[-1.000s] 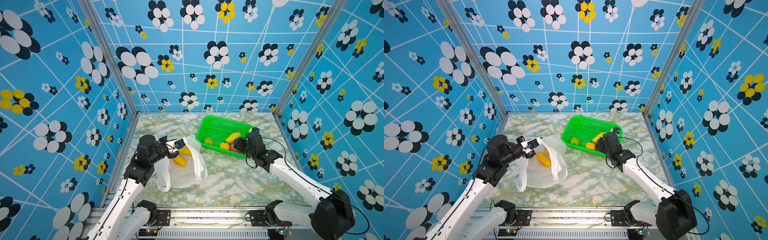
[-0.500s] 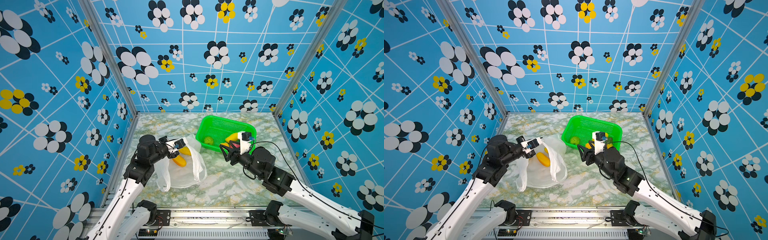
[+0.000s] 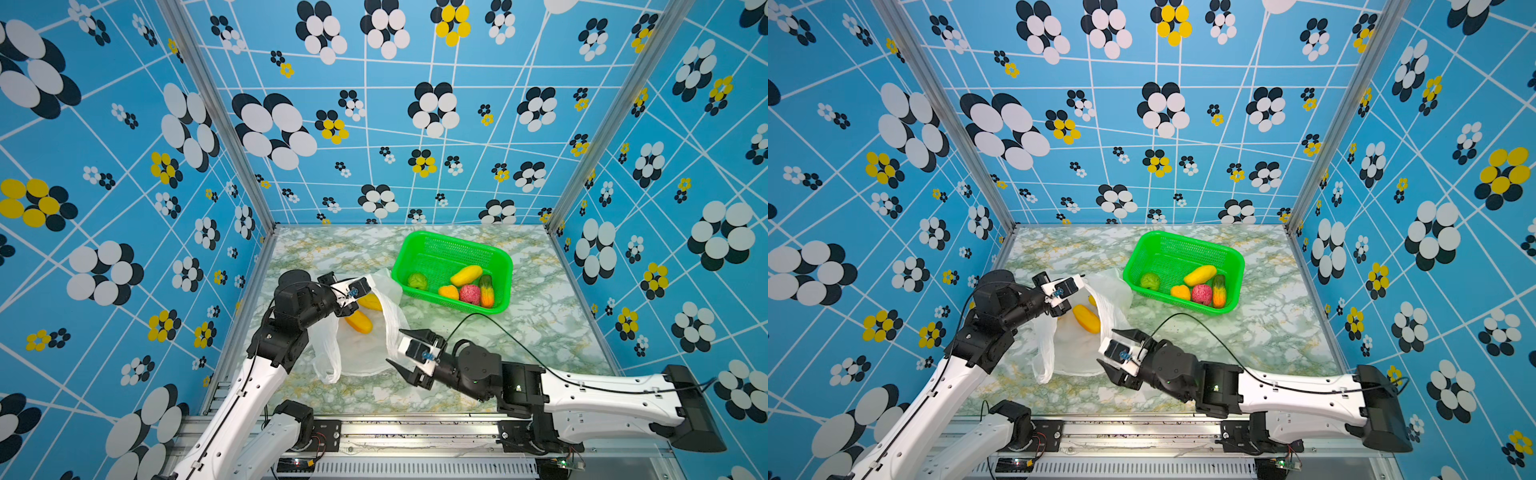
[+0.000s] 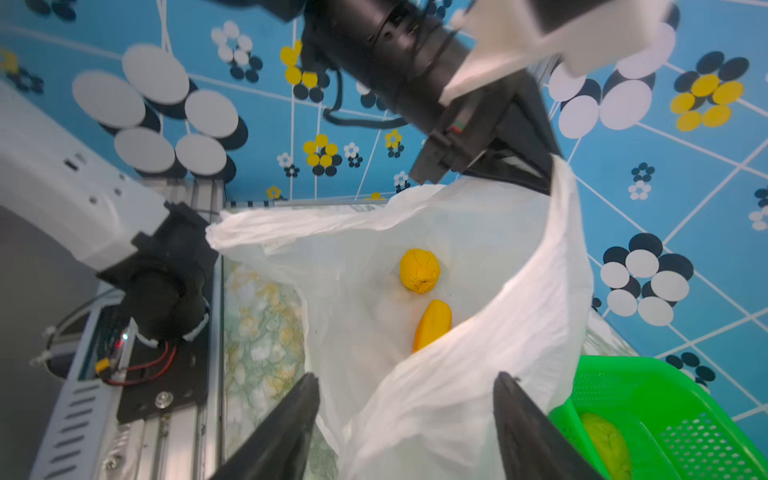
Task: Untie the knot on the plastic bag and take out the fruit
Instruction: 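Move the open right gripper back into the bag above the fruit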
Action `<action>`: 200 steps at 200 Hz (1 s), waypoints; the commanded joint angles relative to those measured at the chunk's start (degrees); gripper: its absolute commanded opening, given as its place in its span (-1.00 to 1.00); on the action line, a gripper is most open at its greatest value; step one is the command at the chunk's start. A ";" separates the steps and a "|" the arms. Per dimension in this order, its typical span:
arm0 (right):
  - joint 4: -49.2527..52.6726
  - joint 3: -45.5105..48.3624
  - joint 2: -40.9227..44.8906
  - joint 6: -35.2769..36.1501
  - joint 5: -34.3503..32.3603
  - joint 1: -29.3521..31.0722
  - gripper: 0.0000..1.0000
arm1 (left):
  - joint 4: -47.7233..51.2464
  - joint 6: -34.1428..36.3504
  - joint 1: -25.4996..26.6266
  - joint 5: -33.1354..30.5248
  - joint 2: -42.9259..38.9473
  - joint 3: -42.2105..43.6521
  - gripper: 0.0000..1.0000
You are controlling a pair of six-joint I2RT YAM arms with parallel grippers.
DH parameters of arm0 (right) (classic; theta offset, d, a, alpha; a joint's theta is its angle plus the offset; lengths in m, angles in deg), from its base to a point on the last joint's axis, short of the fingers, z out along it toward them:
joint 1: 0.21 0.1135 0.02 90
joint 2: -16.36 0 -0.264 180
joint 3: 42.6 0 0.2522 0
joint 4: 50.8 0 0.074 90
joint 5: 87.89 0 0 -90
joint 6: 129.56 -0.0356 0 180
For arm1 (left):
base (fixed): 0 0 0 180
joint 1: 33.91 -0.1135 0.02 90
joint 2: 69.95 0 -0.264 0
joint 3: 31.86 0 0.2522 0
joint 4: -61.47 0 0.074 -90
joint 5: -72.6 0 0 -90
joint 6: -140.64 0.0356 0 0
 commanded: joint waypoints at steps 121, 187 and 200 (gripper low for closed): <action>7.19 -19.15 -32.05 10.72 -13.94 2.68 0.26 | -0.02 0.75 0.64 -0.40 -1.40 -0.09 -1.00; 6.80 -20.89 -34.74 7.13 -12.49 2.11 0.41 | -0.21 0.74 0.77 -0.48 -1.45 -0.04 -1.00; 6.62 -20.32 -33.72 4.99 -10.39 0.98 0.47 | 0.27 0.84 0.75 -0.56 -1.18 -0.21 -1.00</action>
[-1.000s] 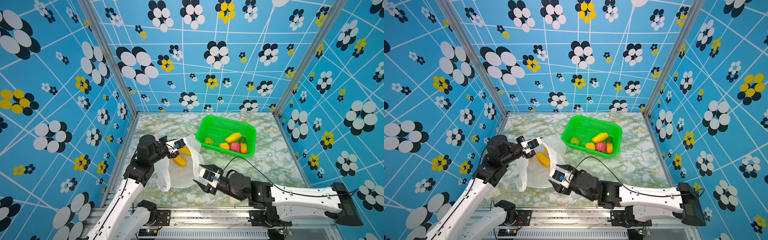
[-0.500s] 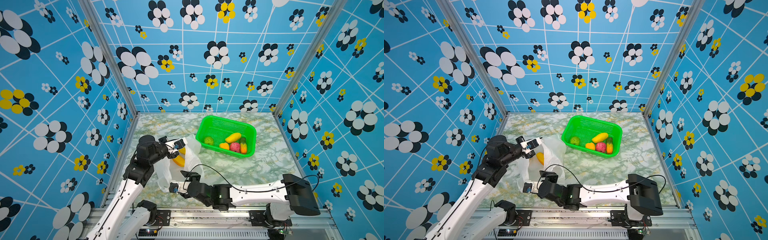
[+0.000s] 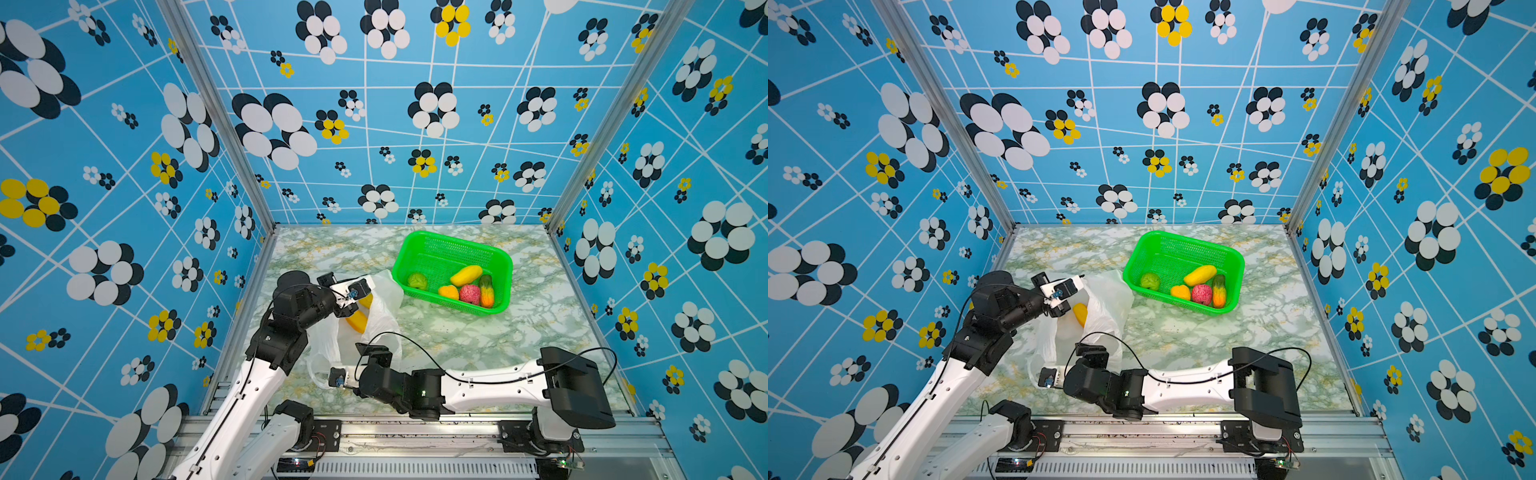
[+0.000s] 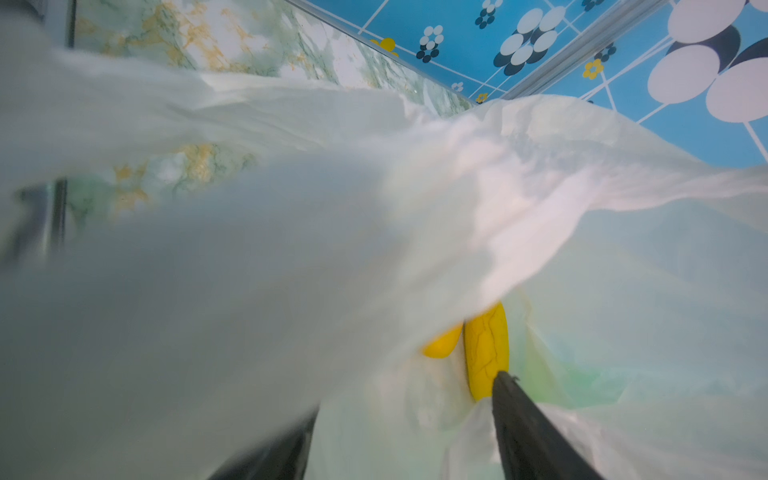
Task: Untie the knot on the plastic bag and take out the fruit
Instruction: 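Move the open right gripper back into the bag above the fruit, then lower the right gripper and close it on the long yellow mango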
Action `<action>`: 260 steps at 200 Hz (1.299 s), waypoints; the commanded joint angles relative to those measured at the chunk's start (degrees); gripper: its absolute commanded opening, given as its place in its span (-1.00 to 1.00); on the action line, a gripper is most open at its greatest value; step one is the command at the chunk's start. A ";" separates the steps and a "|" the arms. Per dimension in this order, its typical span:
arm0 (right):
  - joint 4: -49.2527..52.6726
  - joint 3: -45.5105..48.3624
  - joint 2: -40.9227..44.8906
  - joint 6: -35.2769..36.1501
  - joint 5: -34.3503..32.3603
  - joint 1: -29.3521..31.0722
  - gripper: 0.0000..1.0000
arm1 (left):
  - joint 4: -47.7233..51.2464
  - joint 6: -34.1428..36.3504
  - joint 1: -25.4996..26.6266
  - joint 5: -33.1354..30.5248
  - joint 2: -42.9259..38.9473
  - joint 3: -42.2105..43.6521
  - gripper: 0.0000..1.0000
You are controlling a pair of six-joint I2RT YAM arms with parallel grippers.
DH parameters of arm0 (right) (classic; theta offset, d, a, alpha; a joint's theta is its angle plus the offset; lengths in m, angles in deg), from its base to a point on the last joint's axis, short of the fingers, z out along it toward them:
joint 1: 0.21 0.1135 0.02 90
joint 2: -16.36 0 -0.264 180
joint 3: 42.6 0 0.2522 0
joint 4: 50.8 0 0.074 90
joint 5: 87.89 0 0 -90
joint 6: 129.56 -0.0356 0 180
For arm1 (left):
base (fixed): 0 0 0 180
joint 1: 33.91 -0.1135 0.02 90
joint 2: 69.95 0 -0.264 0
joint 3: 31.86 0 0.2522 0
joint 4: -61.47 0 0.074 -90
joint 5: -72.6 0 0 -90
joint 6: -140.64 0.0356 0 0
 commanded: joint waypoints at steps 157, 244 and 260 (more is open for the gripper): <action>8.27 -6.82 -4.11 -13.55 6.48 -8.75 0.22 | 0.24 0.61 0.63 -0.53 -0.68 -0.02 -1.00; 10.86 -9.34 -8.40 -19.96 15.04 -12.13 0.19 | -0.17 0.55 0.77 -0.36 -0.70 0.05 -1.00; 7.09 -5.76 -6.08 -20.10 17.10 -12.18 0.32 | -0.07 0.52 0.64 -0.35 -0.44 -0.04 -1.00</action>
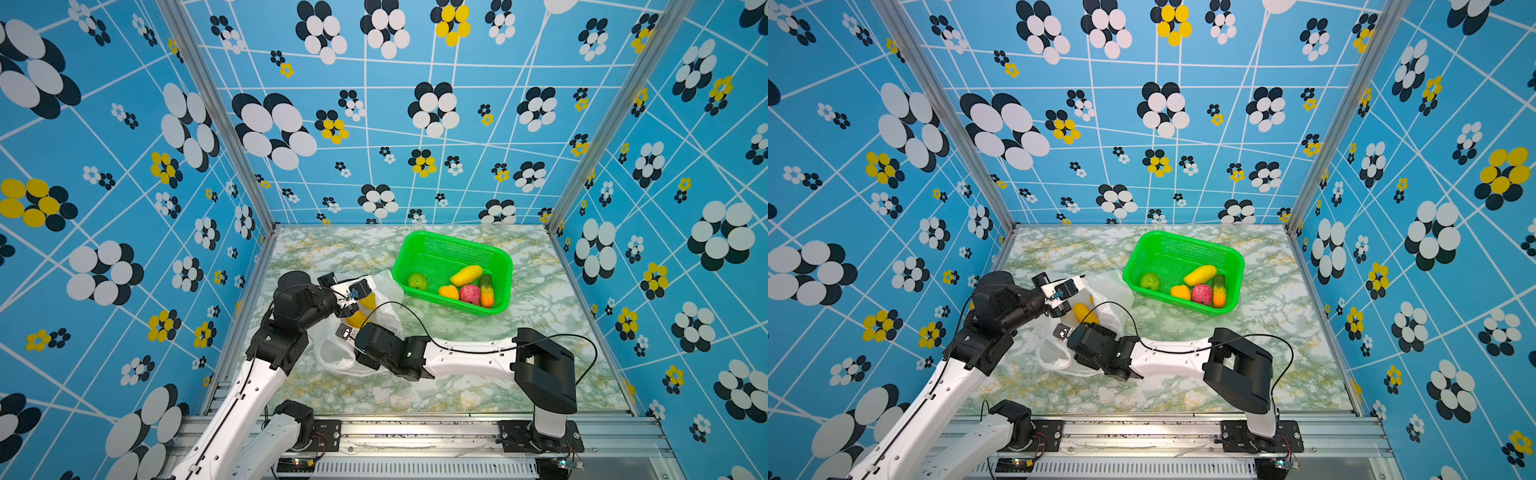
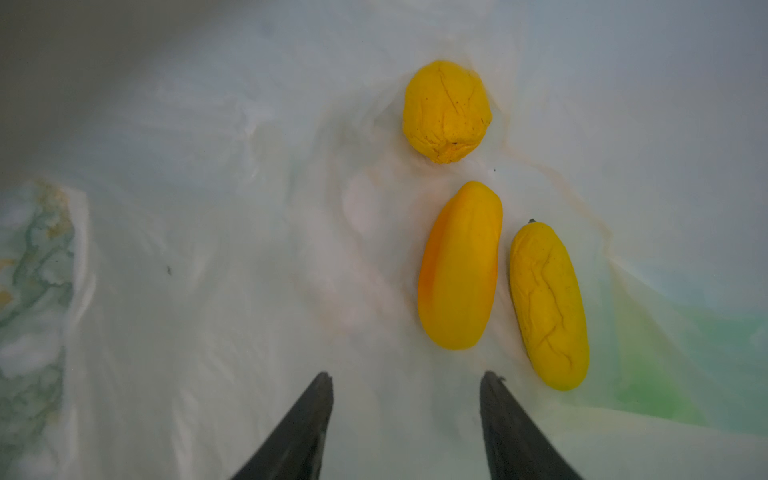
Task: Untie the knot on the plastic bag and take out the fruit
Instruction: 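Lower the right gripper and close it on the long yellow mango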
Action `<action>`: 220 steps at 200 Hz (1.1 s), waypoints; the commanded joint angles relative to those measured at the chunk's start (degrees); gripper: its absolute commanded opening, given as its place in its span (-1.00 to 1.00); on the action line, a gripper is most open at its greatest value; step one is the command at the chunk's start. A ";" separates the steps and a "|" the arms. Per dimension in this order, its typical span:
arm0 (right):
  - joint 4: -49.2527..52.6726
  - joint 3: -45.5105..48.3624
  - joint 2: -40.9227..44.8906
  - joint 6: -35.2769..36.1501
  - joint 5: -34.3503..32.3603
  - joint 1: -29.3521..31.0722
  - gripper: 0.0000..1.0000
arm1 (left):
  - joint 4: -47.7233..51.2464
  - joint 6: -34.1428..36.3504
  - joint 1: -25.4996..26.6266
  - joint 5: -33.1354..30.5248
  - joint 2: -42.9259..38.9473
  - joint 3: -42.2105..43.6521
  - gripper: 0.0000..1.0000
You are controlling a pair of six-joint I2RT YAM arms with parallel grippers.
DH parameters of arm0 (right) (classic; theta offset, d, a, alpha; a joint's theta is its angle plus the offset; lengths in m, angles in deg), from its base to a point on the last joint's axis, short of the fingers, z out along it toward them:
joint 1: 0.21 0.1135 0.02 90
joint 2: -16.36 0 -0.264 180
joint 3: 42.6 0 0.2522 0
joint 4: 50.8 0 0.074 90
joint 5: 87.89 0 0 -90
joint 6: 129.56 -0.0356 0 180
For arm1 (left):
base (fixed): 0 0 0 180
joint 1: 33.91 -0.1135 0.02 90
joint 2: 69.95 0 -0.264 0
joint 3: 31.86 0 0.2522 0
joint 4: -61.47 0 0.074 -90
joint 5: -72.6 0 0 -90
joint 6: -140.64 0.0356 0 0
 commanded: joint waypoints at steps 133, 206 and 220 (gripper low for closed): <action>0.65 -0.66 -1.59 -10.49 8.15 -6.60 0.39 | -0.12 0.39 0.20 0.13 -0.44 -0.12 -1.00; 15.66 -19.27 -17.72 -7.36 0.85 -6.68 0.76 | 0.07 0.39 0.20 0.59 -0.51 -0.22 -1.00; 18.23 -23.59 -21.07 -6.44 -1.49 -6.90 0.77 | 0.15 0.40 0.24 0.61 -0.62 -0.22 -1.00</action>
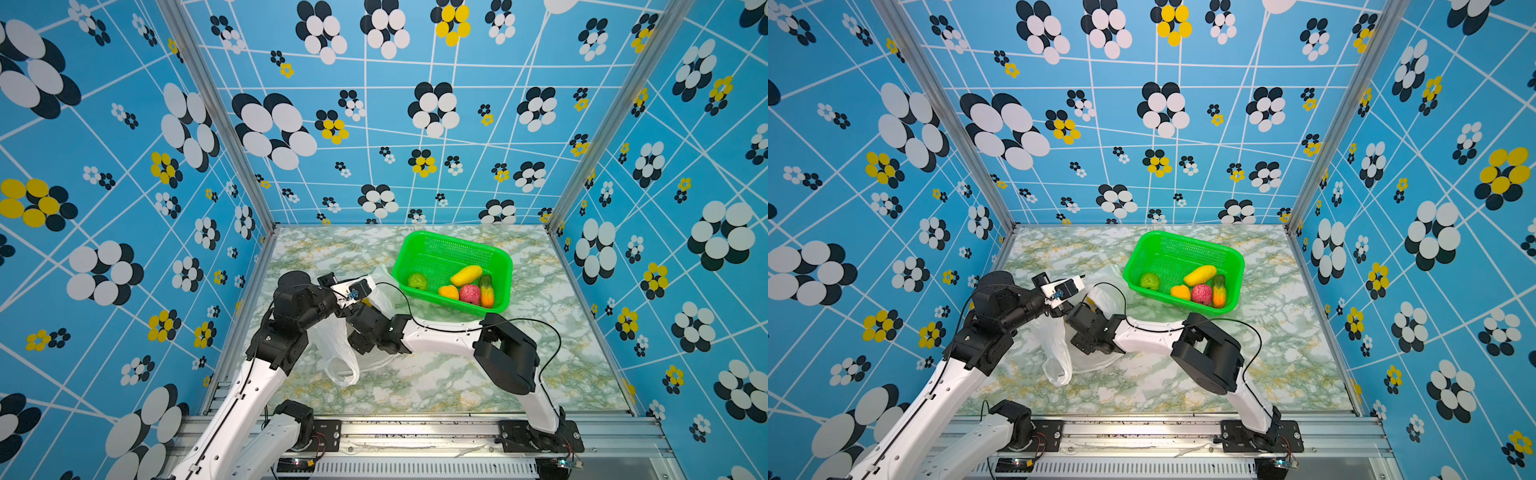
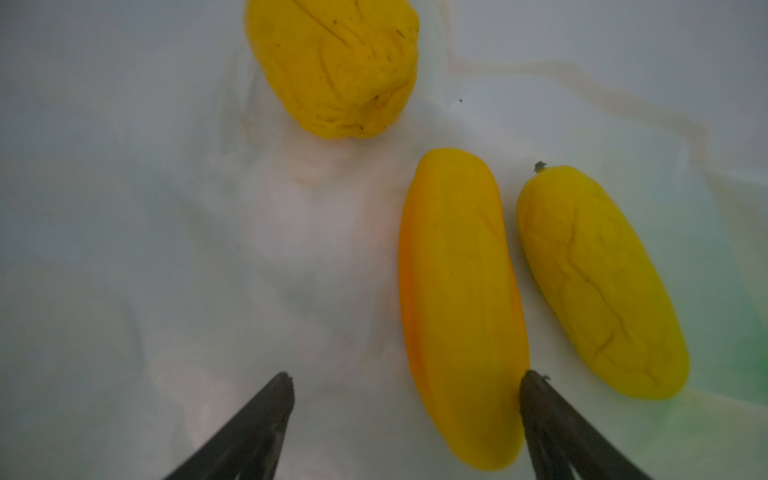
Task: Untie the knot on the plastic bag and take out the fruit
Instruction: 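Lower the right gripper and close it on the long yellow mango, then lift the yellow mango out of the bag and carry it over the basket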
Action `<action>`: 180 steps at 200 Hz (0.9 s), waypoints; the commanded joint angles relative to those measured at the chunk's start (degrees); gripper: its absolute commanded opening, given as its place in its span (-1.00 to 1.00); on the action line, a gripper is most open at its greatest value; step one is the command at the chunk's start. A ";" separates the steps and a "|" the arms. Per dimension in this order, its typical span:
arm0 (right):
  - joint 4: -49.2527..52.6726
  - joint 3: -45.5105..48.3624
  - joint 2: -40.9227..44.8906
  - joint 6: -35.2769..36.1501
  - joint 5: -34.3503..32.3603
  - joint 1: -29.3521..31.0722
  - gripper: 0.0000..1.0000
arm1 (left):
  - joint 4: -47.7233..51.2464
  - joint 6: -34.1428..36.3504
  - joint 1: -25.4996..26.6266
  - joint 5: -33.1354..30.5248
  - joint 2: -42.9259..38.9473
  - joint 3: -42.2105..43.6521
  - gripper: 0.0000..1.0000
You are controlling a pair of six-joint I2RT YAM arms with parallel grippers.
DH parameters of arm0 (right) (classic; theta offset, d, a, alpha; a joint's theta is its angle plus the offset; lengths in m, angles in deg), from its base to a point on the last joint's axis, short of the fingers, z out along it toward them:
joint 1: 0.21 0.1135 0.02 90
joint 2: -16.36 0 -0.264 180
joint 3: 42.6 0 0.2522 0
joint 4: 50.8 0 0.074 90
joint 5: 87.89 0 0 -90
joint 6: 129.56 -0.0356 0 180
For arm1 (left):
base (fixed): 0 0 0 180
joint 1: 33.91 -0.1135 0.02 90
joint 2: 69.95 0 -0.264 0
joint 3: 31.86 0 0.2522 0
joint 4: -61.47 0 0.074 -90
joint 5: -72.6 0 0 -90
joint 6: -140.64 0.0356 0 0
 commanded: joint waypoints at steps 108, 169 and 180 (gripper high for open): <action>14.56 -15.57 -11.86 0.59 -7.14 -1.34 0.18 | 0.26 0.46 0.08 1.16 -0.26 -0.40 -1.00; 11.16 -9.44 -3.44 -1.14 -6.38 -0.99 -0.07 | 0.24 0.39 0.04 0.50 -0.36 -0.39 -1.00; 9.49 -7.33 -1.19 -1.08 -6.28 -0.50 -0.08 | 0.24 0.31 0.05 0.12 -0.35 -0.39 -1.00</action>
